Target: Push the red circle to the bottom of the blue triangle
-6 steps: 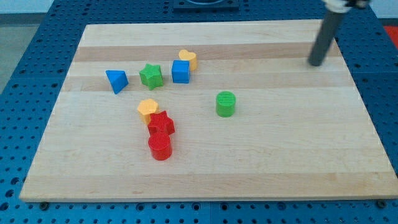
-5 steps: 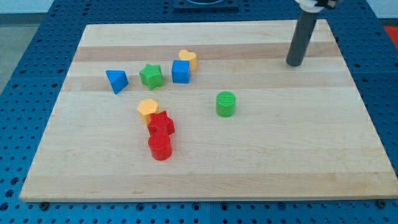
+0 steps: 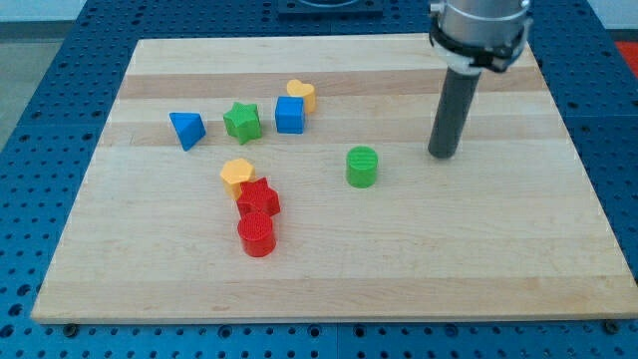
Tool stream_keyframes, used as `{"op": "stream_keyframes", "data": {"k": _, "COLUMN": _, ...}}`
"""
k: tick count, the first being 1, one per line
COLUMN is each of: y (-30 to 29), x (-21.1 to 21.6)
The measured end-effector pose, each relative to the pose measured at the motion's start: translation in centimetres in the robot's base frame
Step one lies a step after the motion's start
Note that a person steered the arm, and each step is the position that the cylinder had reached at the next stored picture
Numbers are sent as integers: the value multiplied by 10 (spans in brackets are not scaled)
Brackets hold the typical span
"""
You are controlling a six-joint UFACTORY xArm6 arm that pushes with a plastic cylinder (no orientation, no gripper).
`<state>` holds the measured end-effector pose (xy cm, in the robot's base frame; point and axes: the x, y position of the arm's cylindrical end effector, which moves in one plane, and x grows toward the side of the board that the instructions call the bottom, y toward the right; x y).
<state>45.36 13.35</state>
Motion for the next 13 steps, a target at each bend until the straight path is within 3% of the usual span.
{"op": "stream_keyframes", "data": {"k": 1, "y": 0, "x": 65}}
{"op": "stream_keyframes", "data": {"k": 2, "y": -8, "x": 69}}
{"op": "stream_keyframes", "data": {"k": 3, "y": -66, "x": 108}}
{"op": "stream_keyframes", "data": {"k": 4, "y": -68, "x": 108}}
{"op": "stream_keyframes", "data": {"k": 7, "y": -146, "x": 110}}
{"op": "stream_keyframes", "data": {"k": 9, "y": -158, "x": 106}}
{"op": "stream_keyframes", "data": {"k": 10, "y": -196, "x": 106}}
{"op": "stream_keyframes", "data": {"k": 13, "y": -219, "x": 103}}
